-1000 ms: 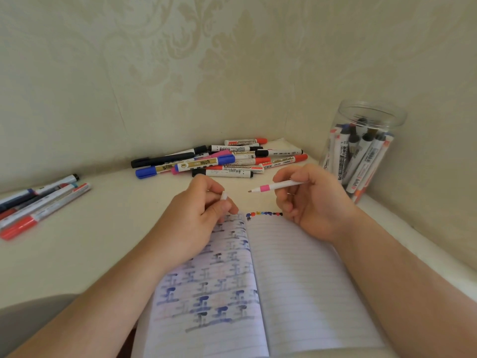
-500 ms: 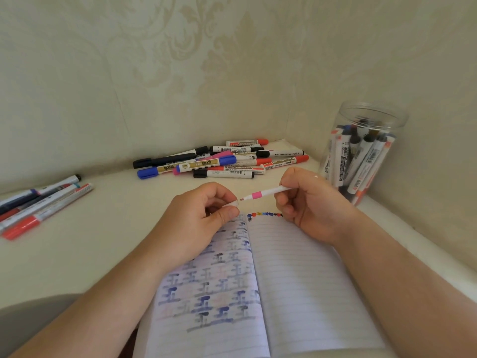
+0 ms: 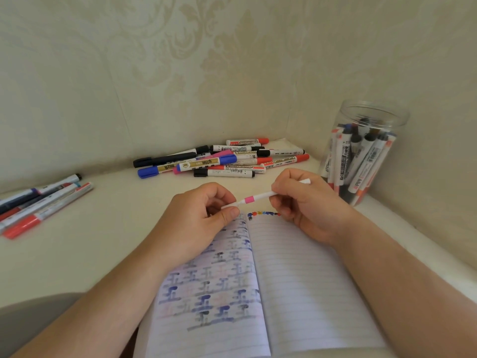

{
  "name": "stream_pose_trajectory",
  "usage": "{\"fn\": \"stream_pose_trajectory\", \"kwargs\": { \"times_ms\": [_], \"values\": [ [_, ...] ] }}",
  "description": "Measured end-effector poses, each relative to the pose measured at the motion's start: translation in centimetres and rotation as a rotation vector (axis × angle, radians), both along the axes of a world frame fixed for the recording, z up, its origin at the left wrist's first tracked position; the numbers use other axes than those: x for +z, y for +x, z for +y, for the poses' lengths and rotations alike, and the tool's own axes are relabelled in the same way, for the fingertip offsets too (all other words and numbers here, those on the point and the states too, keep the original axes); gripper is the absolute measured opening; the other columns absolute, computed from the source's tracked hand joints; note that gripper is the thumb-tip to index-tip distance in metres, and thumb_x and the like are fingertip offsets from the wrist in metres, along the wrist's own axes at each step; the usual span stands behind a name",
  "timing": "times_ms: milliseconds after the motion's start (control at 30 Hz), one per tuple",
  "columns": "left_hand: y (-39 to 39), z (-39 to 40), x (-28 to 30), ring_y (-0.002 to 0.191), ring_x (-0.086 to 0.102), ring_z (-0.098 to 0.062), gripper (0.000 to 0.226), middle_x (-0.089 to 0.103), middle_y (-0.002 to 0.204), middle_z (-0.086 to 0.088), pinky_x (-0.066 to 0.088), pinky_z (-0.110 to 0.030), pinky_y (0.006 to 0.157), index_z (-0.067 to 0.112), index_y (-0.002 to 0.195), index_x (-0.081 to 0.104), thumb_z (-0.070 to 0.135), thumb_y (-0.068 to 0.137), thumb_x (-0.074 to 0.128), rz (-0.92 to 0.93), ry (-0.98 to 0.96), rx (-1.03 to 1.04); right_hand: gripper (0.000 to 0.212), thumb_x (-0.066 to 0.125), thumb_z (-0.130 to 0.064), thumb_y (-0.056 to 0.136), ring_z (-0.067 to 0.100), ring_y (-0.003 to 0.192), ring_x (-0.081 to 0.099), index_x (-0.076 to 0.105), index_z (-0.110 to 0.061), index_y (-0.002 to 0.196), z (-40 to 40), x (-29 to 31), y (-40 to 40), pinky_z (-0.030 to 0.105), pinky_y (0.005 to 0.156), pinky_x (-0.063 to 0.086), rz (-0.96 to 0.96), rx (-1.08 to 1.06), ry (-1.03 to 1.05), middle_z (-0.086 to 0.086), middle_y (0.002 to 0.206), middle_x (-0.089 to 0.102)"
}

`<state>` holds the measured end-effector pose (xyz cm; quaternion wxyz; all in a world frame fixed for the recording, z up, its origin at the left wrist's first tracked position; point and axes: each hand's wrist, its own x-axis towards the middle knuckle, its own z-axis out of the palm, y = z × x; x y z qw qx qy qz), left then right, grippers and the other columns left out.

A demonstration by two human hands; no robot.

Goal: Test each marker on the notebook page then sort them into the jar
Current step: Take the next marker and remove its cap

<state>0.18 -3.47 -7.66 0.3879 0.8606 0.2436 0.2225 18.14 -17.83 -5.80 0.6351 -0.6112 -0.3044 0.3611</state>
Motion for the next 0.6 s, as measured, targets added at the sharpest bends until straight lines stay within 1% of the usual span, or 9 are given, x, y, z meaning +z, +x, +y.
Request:
{"fn": "stream_pose_trajectory", "kwargs": {
  "times_ms": [100, 200, 300, 367, 433, 533, 600],
  "values": [
    [0.1, -0.3, -0.1, 0.084, 0.063, 0.009, 0.007, 0.070, 0.085, 0.024, 0.042, -0.009, 0.065, 0.040, 0.096, 0.069, 0.039, 0.092, 0.074, 0.022, 0.086, 0.026, 0.030, 0.069, -0.003, 0.095, 0.017, 0.052, 0.045, 0.070, -0.018, 0.069, 0.2, -0.3, -0.2, 0.025, 0.048, 0.033, -0.061, -0.001, 0.013, 0.012, 0.068, 0.066],
    [0.2, -0.2, -0.1, 0.083, 0.067, 0.007, 0.008, 0.074, 0.087, 0.024, 0.049, -0.019, 0.075, 0.039, 0.096, 0.068, 0.031, 0.096, 0.070, -0.003, 0.021, 0.021, 0.016, 0.073, -0.005, 0.093, 0.016, 0.053, 0.046, 0.075, -0.012, 0.079, 0.2, -0.4, -0.2, 0.025, 0.048, 0.034, -0.081, -0.005, 0.031, 0.014, 0.074, 0.072],
    [0.0, 0.0, 0.0, 0.083, 0.068, 0.007, 0.015, 0.074, 0.087, 0.027, 0.050, -0.021, 0.077, 0.039, 0.095, 0.067, 0.025, 0.098, 0.068, -0.011, -0.014, 0.014, 0.011, 0.073, -0.005, 0.094, 0.016, 0.053, 0.044, 0.075, -0.009, 0.084, 0.2, -0.8, -0.4, 0.024, 0.048, 0.036, -0.172, -0.017, 0.014, 0.015, 0.077, 0.075],
    [0.1, 0.1, 0.0, 0.082, 0.068, 0.007, 0.016, 0.074, 0.086, 0.026, 0.051, -0.021, 0.078, 0.040, 0.094, 0.067, 0.025, 0.097, 0.070, -0.002, 0.003, 0.023, 0.009, 0.071, -0.006, 0.097, 0.016, 0.051, 0.044, 0.073, -0.007, 0.088, 0.4, -1.1, -0.6, 0.025, 0.048, 0.037, -0.268, -0.035, -0.019, 0.013, 0.075, 0.076],
    [0.3, 0.0, -0.1, 0.080, 0.067, 0.008, 0.015, 0.074, 0.084, 0.024, 0.051, -0.020, 0.076, 0.039, 0.094, 0.069, 0.025, 0.096, 0.071, 0.016, 0.034, 0.032, 0.008, 0.068, -0.006, 0.099, 0.014, 0.049, 0.045, 0.071, -0.002, 0.093, 0.6, -1.2, -0.8, 0.025, 0.047, 0.037, -0.324, -0.053, -0.056, 0.011, 0.072, 0.076],
    [0.5, -0.4, 0.1, 0.081, 0.065, 0.005, 0.015, 0.072, 0.083, 0.021, 0.048, -0.019, 0.074, 0.040, 0.104, 0.070, 0.027, 0.100, 0.065, 0.059, 0.107, 0.011, 0.010, 0.067, -0.010, 0.101, 0.013, 0.050, 0.047, 0.069, -0.003, 0.095, 0.4, -1.1, -1.0, 0.026, 0.047, 0.038, -0.350, -0.035, -0.100, 0.010, 0.071, 0.075],
    [0.5, -0.7, 0.3, 0.082, 0.063, 0.001, 0.018, 0.070, 0.086, 0.019, 0.049, -0.022, 0.075, 0.039, 0.114, 0.070, 0.030, 0.104, 0.057, 0.117, 0.197, -0.016, 0.010, 0.071, -0.020, 0.099, 0.012, 0.052, 0.050, 0.069, -0.011, 0.095, 0.4, -1.1, -1.3, 0.024, 0.050, 0.039, -0.396, -0.027, -0.119, 0.006, 0.070, 0.075]
  ]
}}
